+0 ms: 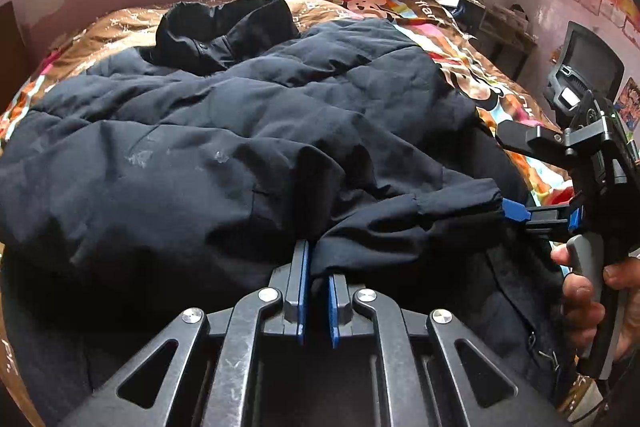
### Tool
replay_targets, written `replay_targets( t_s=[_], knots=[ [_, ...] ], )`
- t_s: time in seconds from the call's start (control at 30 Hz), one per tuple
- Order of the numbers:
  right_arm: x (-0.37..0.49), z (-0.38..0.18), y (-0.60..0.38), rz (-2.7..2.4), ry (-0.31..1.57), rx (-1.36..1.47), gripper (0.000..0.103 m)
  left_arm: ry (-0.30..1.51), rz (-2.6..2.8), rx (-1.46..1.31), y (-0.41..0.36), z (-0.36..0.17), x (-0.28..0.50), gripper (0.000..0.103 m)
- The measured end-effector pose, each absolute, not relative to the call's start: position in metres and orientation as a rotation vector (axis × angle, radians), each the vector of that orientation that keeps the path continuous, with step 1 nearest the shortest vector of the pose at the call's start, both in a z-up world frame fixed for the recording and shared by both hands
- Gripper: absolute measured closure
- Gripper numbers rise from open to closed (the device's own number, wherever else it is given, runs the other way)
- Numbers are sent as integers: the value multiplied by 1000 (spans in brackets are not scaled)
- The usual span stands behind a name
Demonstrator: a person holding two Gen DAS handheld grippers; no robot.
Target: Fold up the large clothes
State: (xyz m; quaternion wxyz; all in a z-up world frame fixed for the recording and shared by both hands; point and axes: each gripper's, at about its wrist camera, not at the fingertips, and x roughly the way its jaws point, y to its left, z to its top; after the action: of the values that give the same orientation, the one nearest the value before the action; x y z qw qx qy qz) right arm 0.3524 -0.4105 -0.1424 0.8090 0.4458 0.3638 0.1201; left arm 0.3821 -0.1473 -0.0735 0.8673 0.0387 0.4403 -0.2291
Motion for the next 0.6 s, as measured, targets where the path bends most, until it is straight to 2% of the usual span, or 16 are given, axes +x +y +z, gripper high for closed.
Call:
replay_targets(
  t_s=[0.07,0.13,0.17,0.27,0.3,0.33,0.53,0.57,0.6],
  knots=[
    [351,-143,-406,258,780,953,5,930,-483,54,-143,-74,384,95],
    [350,-144,-402,268,793,945,13,938,-482,40,-141,-75,384,95],
    [348,-144,-400,273,805,934,21,935,-481,40,-141,-75,383,95],
    [347,-141,-403,267,827,917,32,921,-471,67,-141,-76,378,94],
    [347,-141,-402,268,832,918,41,921,-465,74,-141,-76,376,93],
    [347,-142,-402,281,836,929,46,925,-455,75,-140,-76,375,93],
    [338,-157,-389,295,896,950,48,927,-436,48,-135,-75,370,89],
    [337,-157,-389,294,891,952,51,925,-434,57,-134,-75,367,86],
    [336,-157,-388,290,892,954,64,926,-431,66,-134,-75,366,84]
  ],
)
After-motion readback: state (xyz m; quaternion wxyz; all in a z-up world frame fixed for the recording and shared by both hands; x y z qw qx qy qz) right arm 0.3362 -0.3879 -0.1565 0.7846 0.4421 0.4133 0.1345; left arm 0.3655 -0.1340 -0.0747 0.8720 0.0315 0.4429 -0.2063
